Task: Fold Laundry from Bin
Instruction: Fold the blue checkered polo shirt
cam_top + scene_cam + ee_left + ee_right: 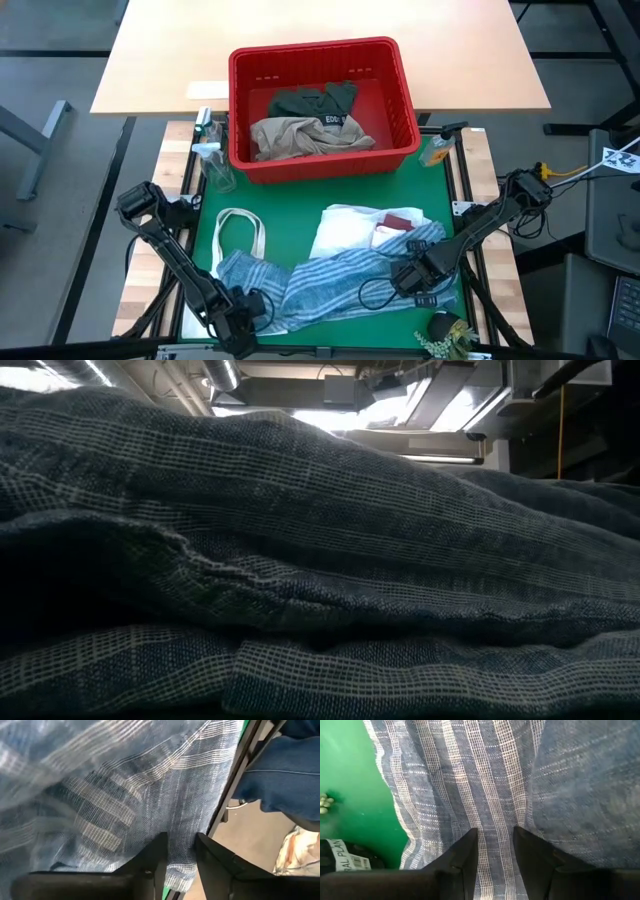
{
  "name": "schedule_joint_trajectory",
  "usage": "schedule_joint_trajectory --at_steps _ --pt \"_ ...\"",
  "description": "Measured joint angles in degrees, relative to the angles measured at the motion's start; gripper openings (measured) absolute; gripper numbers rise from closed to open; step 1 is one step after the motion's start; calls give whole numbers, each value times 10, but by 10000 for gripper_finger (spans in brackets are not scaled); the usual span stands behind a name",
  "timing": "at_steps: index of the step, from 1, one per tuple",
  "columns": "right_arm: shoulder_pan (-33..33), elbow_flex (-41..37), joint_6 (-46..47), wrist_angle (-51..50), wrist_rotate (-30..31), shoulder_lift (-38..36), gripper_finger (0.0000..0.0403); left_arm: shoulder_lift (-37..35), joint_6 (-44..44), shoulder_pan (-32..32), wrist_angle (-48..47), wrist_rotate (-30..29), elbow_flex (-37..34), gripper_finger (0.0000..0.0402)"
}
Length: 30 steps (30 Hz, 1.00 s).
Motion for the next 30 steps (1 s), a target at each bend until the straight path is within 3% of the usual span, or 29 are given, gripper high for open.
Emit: schedule_joint_trajectory --at_steps 8,13,20,30 --pt "0 -18 0 -1 1 1 127 12 -4 4 -30 2 -12 57" --pt "0 -23 0 -8 1 1 127 27 -6 3 -49 52 -12 38" --pt "0 -23 0 -5 1 1 127 30 -92 0 -150 73 -10 5" --pt "0 4 -18 -13 5 1 127 20 -121 -4 -185 79 0 2"
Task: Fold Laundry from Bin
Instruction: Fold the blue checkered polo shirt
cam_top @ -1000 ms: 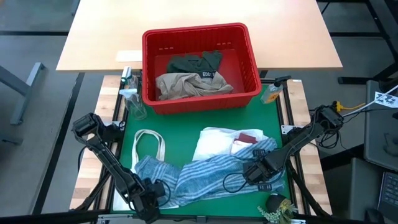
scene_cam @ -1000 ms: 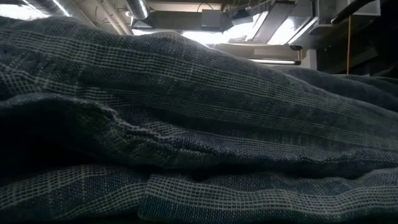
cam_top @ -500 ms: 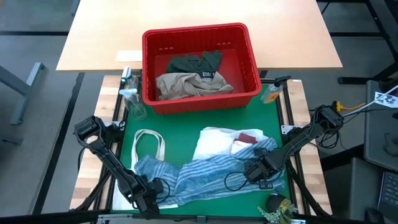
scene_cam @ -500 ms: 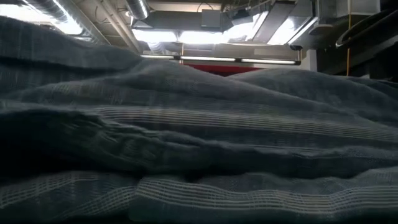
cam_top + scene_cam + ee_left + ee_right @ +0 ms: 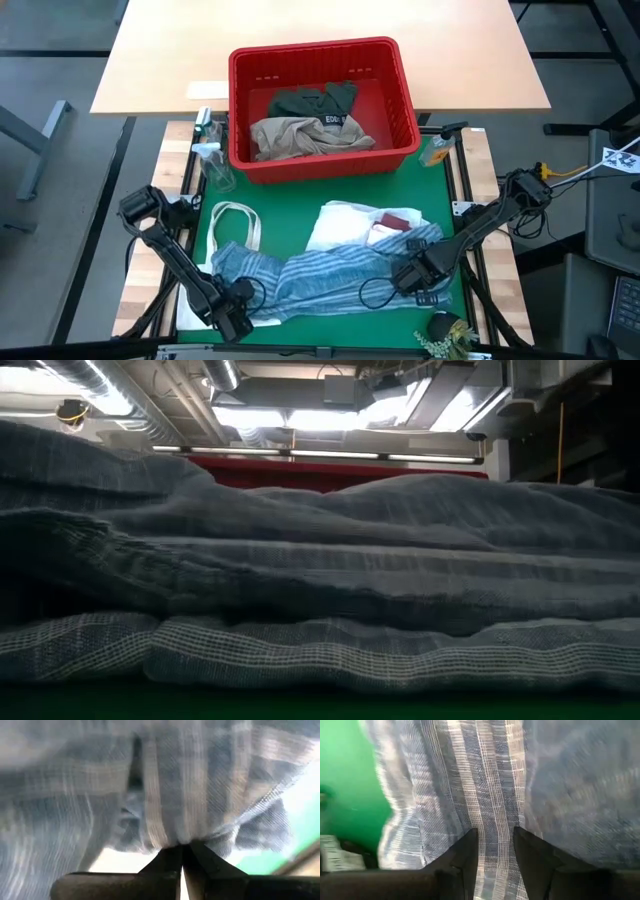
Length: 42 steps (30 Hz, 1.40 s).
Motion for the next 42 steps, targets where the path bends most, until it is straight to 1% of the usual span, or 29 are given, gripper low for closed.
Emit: schedule_joint_trajectory --at_steps 4,14,19,22,25,28,30,34,42 --pt "0 28 -20 -6 0 0 127 -5 -1 -3 1 -4 22 1" --pt "0 96 -33 -103 11 0 127 -7 1 -16 -6 -11 83 2" --pt "0 102 -28 -103 -9 0 127 -7 0 -20 22 -21 113 2" --pt "0 102 -19 -103 -20 0 127 -7 0 -19 70 -47 115 2" --pt "0 102 17 -103 -22 0 127 -7 -2 -17 101 -95 116 2" --pt "0 102 33 -102 -19 0 127 -7 -3 -14 108 -137 116 2" --pt "0 102 33 -101 -19 0 127 -7 -3 -14 108 -156 116 4" --pt "0 102 33 -101 -20 0 127 -7 -4 -14 106 -179 116 31" --pt "0 102 31 -100 -19 0 127 -7 0 -10 103 -246 116 121"
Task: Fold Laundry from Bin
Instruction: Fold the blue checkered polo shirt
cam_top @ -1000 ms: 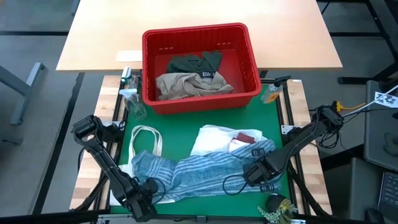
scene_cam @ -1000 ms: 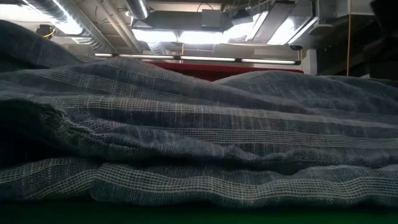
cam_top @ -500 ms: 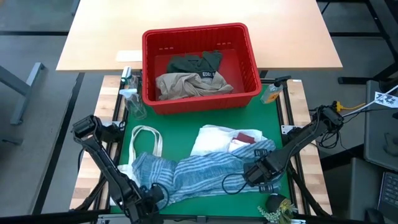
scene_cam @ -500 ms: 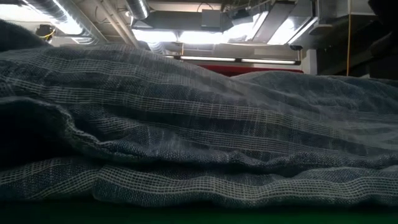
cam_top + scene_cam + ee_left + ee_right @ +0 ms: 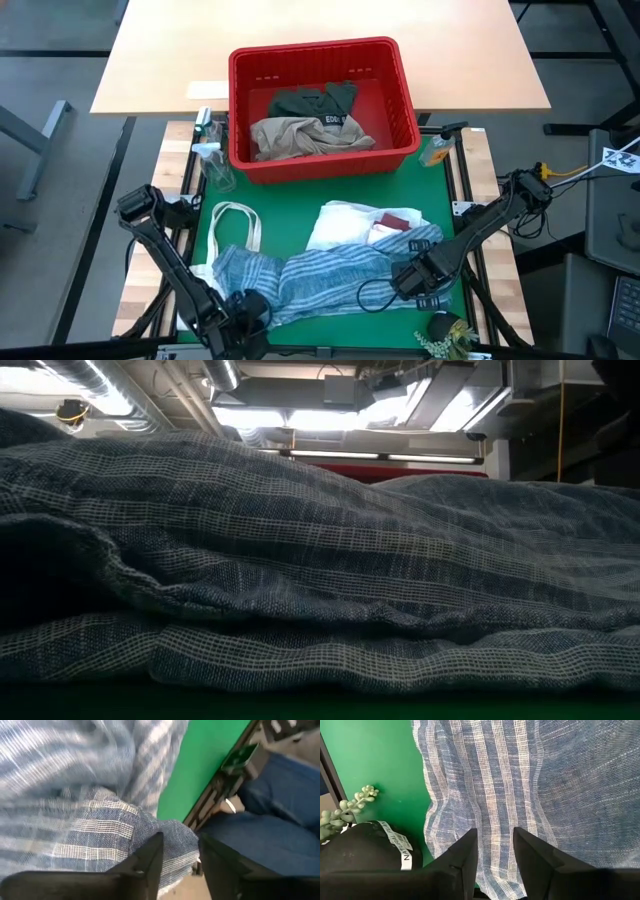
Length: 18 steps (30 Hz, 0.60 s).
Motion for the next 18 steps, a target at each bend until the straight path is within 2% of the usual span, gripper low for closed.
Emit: schedule_joint_trajectory --at_steps 3,5,7,10,12,18 --pt "0 0 0 0 0 0 127 0 -14 5 0 -21 0 145" --pt "0 0 0 0 0 0 127 0 -16 8 0 -8 0 156" --pt "0 0 0 0 0 0 127 0 -7 10 -3 40 0 162" --pt "0 0 0 0 1 0 127 0 -1 7 -22 154 0 164" --pt "0 0 0 1 7 0 127 0 -29 1 -37 202 0 165" --pt "0 0 0 1 11 0 127 0 -173 -30 -66 205 0 165"
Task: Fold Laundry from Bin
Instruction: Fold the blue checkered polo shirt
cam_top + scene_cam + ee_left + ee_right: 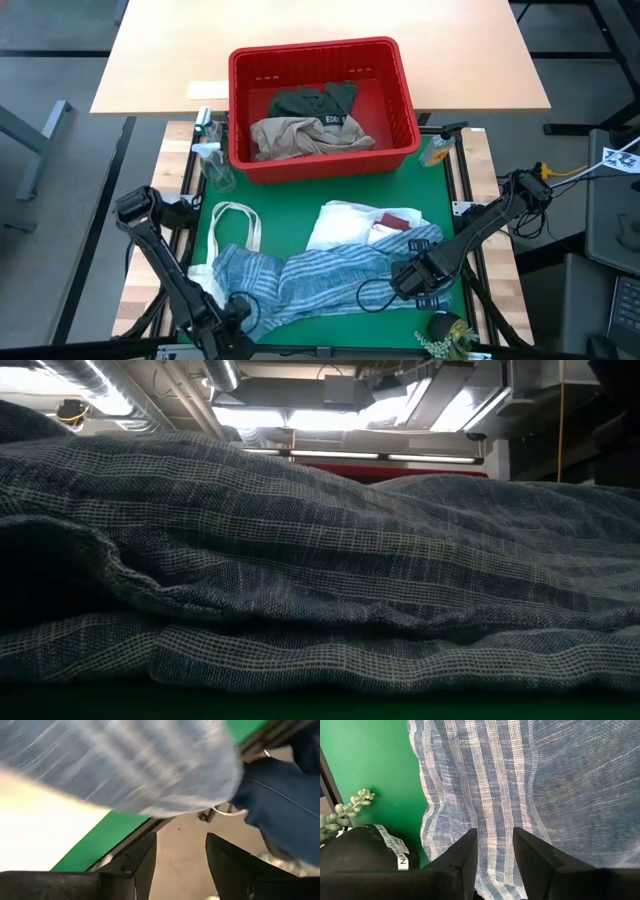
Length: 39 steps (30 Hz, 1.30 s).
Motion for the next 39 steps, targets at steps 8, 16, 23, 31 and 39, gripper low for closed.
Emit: schedule_joint_trajectory --at_steps 8,16,23,31,39 --pt "0 0 0 0 0 0 127 0 -97 -25 -59 -25 0 165" --pt "-1 0 0 0 -8 0 127 -41 -145 -41 -186 -101 0 165" --pt "-1 0 0 0 -11 0 127 -65 -179 -49 -286 -131 -3 165" --pt "-1 0 0 0 -11 0 127 -56 -141 -26 -263 -145 -20 165" --pt "0 0 0 0 -11 0 127 -55 -127 -23 -271 -147 -20 165"
